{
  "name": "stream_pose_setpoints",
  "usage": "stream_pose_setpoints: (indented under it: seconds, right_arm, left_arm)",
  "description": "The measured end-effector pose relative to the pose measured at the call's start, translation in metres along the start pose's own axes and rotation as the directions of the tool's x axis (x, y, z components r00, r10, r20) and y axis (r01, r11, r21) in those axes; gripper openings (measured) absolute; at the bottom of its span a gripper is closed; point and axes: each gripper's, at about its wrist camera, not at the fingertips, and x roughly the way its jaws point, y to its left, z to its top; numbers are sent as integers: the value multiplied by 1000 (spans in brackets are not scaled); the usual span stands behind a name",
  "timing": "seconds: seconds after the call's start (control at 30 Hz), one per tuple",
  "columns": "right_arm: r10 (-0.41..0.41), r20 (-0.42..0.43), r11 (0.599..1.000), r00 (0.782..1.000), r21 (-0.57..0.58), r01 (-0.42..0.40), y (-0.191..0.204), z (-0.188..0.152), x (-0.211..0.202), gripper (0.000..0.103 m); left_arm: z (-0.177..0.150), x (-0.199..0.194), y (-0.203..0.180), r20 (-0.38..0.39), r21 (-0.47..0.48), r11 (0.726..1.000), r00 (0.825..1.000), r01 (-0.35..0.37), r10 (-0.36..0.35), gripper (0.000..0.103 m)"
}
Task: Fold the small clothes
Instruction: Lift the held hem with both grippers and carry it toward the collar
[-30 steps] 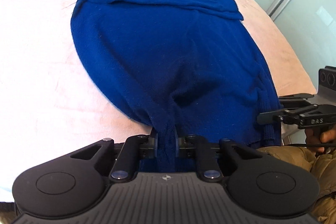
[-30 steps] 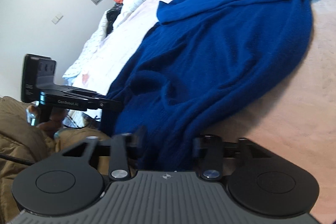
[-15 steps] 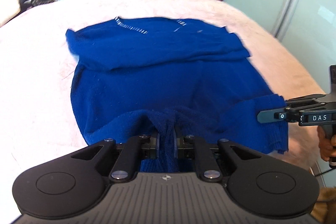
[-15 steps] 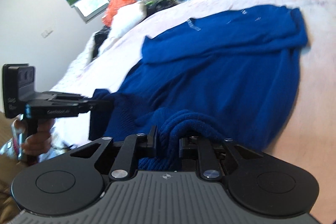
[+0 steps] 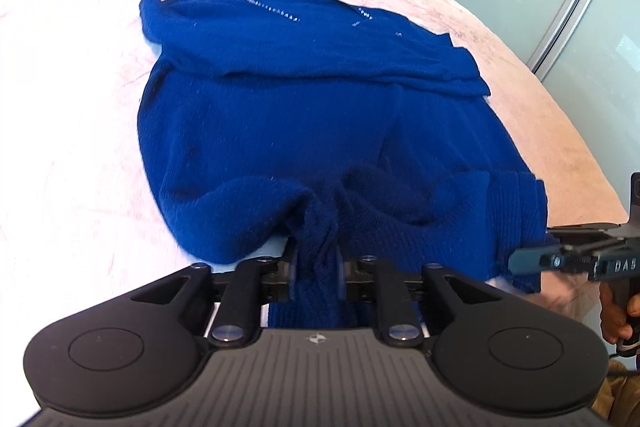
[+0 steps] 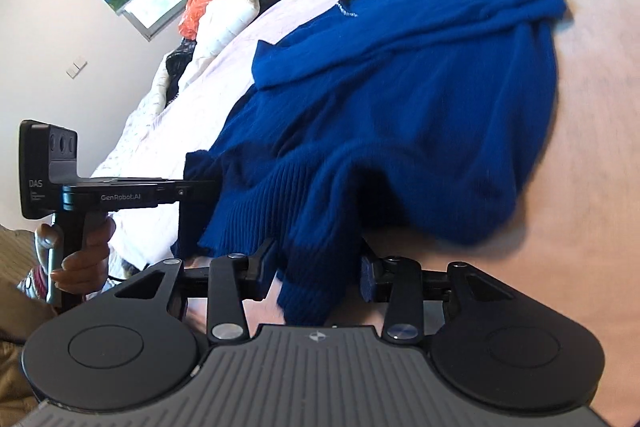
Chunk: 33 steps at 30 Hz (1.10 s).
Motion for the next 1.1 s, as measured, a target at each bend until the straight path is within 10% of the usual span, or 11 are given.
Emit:
stream_pose_setpoints:
  seconds: [0.1,0.2,0.3,0.37,0.47,1.1]
  right_arm:
    - [6,-2,1000,1000,5,-6,2,2,6,47]
    - [4,-10,1000,1000,-12,-4,6,2,8,47]
    - [14,-1,1000,1000,9,-14,4,3,10,47]
    - [-5,3,1000,1000,1,5,8,1,11,44]
    - [-25,-1,999,1000,-21,25,13,0,9,27]
    - [10,212,1000,977,10,-12,11,54,-13,20]
  left_arm:
    - [-9,-4,1,-4,-3,1000,1000,-11,11,64]
    - [-17,-9,3,12,-13,1000,1000,-16,16,70]
    - [-19,-8,0,-18,3,1000,1000,-5,5,64]
    - [-21,-9,-7,-24,51,999,1000,-11,13,32]
    - [-21,-12,-10,-34,55,998,999,10,-9,12]
    - [38,-20,-44,195,88,965,954,-247,226,11]
